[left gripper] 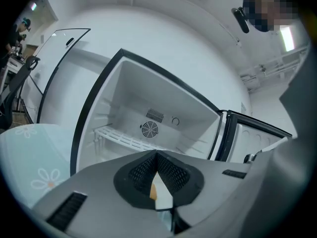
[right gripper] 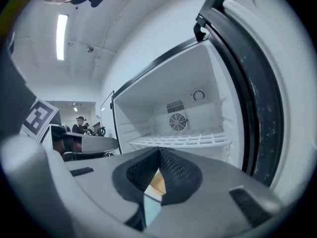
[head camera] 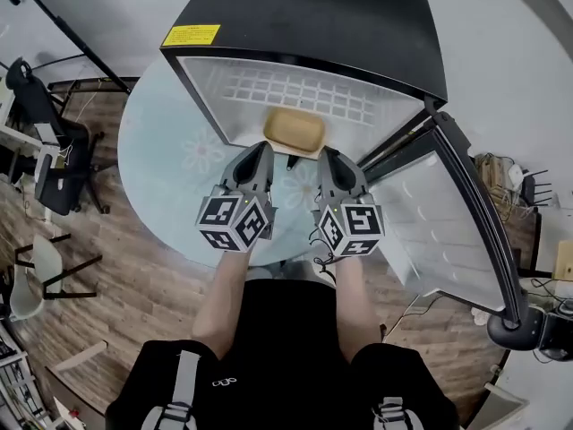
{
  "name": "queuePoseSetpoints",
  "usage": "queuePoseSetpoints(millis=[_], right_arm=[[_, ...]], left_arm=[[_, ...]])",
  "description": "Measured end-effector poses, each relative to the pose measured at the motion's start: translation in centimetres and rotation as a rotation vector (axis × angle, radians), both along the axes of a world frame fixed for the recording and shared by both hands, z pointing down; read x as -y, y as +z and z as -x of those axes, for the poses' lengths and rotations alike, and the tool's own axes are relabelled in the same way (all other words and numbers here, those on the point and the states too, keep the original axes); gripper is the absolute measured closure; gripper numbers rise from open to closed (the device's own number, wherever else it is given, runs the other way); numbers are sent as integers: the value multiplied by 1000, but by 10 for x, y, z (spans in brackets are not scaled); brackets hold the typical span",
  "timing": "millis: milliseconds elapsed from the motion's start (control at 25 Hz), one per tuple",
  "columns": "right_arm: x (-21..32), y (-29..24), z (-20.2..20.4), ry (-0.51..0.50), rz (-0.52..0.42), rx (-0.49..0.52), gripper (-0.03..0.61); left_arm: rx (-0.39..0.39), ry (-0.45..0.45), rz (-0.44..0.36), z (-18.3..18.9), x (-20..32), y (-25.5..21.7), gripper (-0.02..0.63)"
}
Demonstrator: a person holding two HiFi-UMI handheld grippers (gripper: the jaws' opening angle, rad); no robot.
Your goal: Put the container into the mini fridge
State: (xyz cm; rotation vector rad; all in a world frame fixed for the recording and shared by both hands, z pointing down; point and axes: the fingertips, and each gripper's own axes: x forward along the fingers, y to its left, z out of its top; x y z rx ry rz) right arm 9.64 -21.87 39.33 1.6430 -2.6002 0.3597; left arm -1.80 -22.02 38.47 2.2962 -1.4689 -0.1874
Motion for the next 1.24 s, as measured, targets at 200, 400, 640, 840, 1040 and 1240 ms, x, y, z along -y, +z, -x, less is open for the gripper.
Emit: queuePoseSetpoints(millis=[200, 400, 640, 840, 1040, 1240], right_arm=[[-17, -33, 1, -45, -71, 37, 574], [-29, -63, 1, -59, -146, 9, 574], [-37, -64, -5, -70, -161, -10, 574], [-39, -68, -7, -74, -178, -11, 574], [-42, -73, -14, -71, -189, -6, 574], [-45, -75, -14, -74, -194, -6, 574]], left_arm=[[32, -17, -80, -6, -20, -34, 614], [50, -37, -142, -10, -34, -56, 614], [58, -42, -162, -21, -41, -61, 614], [59, -47, -176, -22, -43, -64, 614], [63, -46, -181, -27, -47, -67, 614], [68, -50, -187, -26, -50, -68, 614]])
